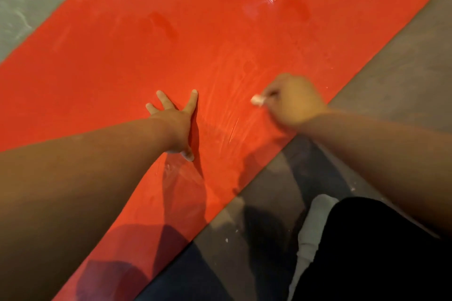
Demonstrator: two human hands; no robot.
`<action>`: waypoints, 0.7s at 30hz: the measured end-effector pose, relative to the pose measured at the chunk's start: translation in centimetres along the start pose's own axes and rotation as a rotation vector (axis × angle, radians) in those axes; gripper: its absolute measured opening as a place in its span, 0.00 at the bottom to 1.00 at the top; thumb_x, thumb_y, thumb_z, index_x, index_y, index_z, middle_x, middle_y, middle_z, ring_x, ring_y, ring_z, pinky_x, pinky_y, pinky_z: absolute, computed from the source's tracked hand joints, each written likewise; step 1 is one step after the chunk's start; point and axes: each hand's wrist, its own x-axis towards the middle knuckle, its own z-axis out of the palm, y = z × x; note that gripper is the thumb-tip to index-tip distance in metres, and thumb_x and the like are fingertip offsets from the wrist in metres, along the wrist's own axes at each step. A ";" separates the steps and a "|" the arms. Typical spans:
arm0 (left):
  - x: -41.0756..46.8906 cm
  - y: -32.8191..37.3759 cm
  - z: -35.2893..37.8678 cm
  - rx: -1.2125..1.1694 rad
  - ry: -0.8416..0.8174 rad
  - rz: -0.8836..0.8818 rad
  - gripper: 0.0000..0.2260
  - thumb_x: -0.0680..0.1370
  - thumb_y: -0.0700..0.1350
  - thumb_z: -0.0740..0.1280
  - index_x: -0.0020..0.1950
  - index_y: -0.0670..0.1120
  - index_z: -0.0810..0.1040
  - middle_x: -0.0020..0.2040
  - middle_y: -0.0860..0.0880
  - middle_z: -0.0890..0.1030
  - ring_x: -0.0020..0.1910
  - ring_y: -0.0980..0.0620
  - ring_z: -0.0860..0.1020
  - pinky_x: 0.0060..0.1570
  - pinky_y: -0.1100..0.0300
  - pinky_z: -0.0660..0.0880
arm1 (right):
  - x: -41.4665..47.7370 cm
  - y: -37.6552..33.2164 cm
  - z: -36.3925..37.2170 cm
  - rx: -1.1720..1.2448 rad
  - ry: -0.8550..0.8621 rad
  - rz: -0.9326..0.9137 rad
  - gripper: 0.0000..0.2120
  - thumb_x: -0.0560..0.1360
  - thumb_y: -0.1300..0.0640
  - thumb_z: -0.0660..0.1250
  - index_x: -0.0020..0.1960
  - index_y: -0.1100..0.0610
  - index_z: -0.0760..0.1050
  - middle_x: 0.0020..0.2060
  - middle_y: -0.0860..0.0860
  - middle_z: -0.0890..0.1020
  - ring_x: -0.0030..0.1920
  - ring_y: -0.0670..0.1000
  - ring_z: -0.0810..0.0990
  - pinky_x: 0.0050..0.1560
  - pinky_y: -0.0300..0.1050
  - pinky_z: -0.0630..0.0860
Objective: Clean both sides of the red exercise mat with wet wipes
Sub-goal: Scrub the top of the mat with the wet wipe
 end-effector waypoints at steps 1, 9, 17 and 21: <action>-0.1 0.3 0.0 0.012 0.000 -0.005 0.67 0.61 0.56 0.81 0.71 0.59 0.23 0.73 0.30 0.32 0.72 0.24 0.48 0.66 0.36 0.62 | 0.8 1.8 -1.3 -0.039 0.087 0.049 0.08 0.74 0.58 0.67 0.50 0.55 0.83 0.48 0.55 0.82 0.51 0.58 0.79 0.45 0.44 0.71; 0.2 3.1 0.8 -0.038 -0.017 -0.064 0.71 0.58 0.56 0.82 0.71 0.48 0.22 0.71 0.26 0.32 0.70 0.21 0.47 0.68 0.34 0.59 | -7.5 -4.5 4.3 -0.050 -0.232 -0.441 0.05 0.72 0.62 0.66 0.45 0.56 0.81 0.42 0.53 0.78 0.46 0.56 0.78 0.44 0.49 0.75; 0.3 3.3 0.4 -0.098 -0.010 -0.075 0.73 0.56 0.52 0.84 0.70 0.53 0.21 0.72 0.29 0.31 0.72 0.24 0.47 0.67 0.33 0.61 | -2.4 3.7 -1.2 -0.172 0.098 -0.155 0.09 0.74 0.62 0.63 0.49 0.62 0.81 0.46 0.60 0.78 0.51 0.62 0.76 0.51 0.53 0.72; -0.1 3.2 0.3 -0.096 0.006 -0.065 0.71 0.57 0.52 0.83 0.71 0.54 0.23 0.73 0.29 0.32 0.72 0.25 0.47 0.68 0.34 0.61 | -3.2 3.5 -1.7 -0.170 0.095 -0.009 0.11 0.75 0.62 0.61 0.54 0.60 0.80 0.51 0.58 0.77 0.55 0.61 0.74 0.53 0.52 0.71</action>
